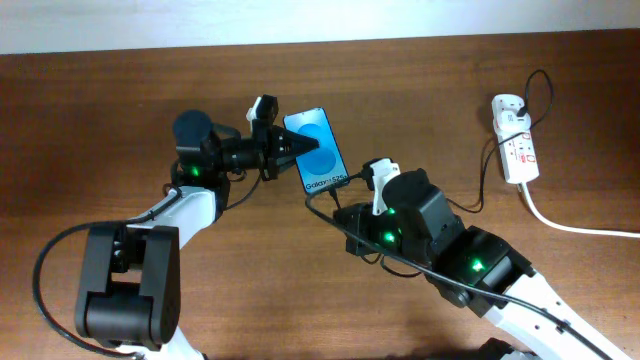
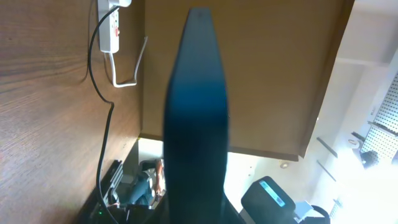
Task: Plug charger to phone and switch on socket
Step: 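Push the USB-C plug up into the phone's port with the right gripper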
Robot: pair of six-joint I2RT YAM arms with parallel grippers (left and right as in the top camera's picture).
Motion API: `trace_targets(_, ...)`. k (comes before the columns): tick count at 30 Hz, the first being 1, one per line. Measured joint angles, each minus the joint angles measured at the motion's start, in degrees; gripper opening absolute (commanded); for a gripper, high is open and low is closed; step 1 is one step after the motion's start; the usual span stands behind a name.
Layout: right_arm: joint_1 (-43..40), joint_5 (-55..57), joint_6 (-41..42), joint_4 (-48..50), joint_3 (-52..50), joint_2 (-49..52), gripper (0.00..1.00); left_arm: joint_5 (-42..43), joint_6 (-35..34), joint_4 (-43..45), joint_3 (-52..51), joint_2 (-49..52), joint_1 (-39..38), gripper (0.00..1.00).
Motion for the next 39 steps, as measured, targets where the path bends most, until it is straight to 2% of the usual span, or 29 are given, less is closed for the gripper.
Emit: trace_targets(39,0.0,-2.3,2.5,-1.0,0.0,0.0,0.04,-0.1,-0.1,0.0,0.1,0.0,0.3,0.00)
